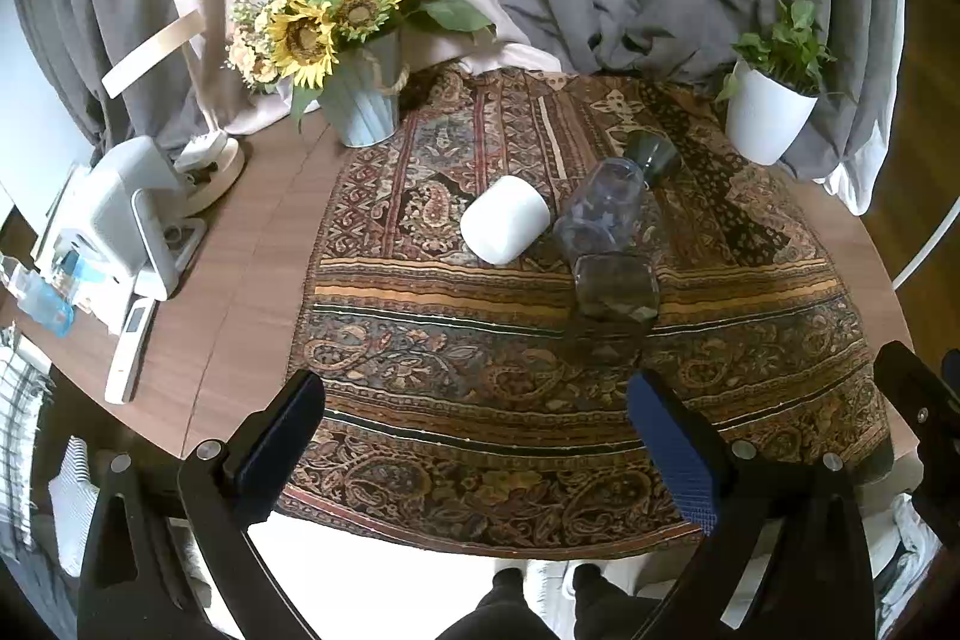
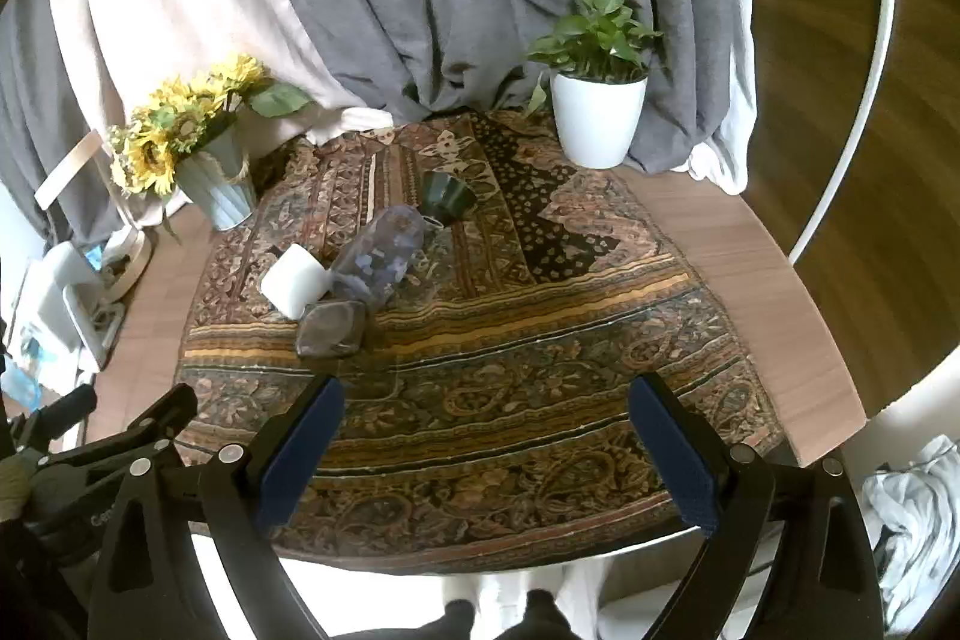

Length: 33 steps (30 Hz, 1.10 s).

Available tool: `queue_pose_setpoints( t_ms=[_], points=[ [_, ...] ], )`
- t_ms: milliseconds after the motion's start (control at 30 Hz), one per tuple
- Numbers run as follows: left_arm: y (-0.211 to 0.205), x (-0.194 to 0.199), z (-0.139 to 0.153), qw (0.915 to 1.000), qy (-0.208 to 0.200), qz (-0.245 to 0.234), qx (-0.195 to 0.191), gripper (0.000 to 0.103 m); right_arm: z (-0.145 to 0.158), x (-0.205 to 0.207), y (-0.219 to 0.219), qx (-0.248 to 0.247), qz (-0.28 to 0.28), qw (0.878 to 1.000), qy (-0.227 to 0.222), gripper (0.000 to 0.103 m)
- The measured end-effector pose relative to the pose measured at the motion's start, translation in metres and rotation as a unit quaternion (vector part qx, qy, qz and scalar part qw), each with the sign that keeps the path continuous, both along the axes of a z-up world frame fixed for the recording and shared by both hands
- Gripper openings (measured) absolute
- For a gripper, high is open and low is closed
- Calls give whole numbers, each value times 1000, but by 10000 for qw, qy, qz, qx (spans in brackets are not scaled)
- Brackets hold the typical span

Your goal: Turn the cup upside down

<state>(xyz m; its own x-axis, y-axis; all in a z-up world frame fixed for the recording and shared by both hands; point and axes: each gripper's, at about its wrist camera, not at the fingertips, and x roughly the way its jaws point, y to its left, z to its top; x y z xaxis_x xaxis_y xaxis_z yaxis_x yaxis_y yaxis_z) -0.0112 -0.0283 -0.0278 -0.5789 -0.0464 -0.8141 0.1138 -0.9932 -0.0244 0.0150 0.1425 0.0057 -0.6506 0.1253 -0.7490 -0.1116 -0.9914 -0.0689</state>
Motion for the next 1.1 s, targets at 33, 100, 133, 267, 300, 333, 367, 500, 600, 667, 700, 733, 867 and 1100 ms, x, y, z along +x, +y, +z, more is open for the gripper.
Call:
queue_pose_setpoints(
  t_ms=[33, 100, 133, 267, 300, 333, 367, 500, 600, 667, 700, 733, 867, 1100],
  points=[
    [0, -1, 0, 10000, -7, -3, 3, 103, 0, 0, 0, 4, -2, 10000, 4, 96],
    [0, -1, 0, 10000, -5, -7, 9, 103, 0, 0, 0, 9, -4, 10000, -6, 96],
    [0, -1, 0, 10000, 0, -5, 7, 103, 0, 0, 0, 10, -3, 10000, -2, 96],
    [-1, 0, 0, 10000, 0, 5, 4, 103, 0, 0, 0, 9, 2, 10000, -2, 96],
    [-1, 0, 0, 10000, -1, 1, 9, 103, 0, 0, -1, 11, 0, 10000, -4, 96],
    [0, 0, 0, 10000, -3, 3, 5, 103, 0, 0, -1, 10, -1, 10000, -5, 96],
    [0, 0, 1, 10000, -5, 3, 4, 103, 0, 1, -1, 13, 1, 10000, -6, 96],
    [-1, 1, 1, 10000, 14, -5, 6, 103, 1, 1, -1, 15, 1, 10000, -1, 96],
    [0, 2, 2, 10000, 22, -16, 6, 103, 1, 2, -1, 23, 1, 10000, 3, 96],
    [1, 2, 2, 10000, 27, -24, 8, 103, 2, 2, 0, 29, -2, 10000, 3, 96],
    [1, 2, 2, 10000, 28, -26, 7, 103, 2, 2, 0, 30, -6, 10000, 3, 96],
    [1, 2, 2, 10000, 24, -27, 9, 103, 2, 2, 0, 30, -4, 10000, 3, 96],
    [2, 2, 2, 10000, 20, -32, 9, 103, 2, 3, 2, 29, -4, 10000, 3, 96],
    [3, 1, 2, 10000, 14, -21, -1, 103, 1, 3, 5, 16, -1, 10000, -24, 96]
  ],
)
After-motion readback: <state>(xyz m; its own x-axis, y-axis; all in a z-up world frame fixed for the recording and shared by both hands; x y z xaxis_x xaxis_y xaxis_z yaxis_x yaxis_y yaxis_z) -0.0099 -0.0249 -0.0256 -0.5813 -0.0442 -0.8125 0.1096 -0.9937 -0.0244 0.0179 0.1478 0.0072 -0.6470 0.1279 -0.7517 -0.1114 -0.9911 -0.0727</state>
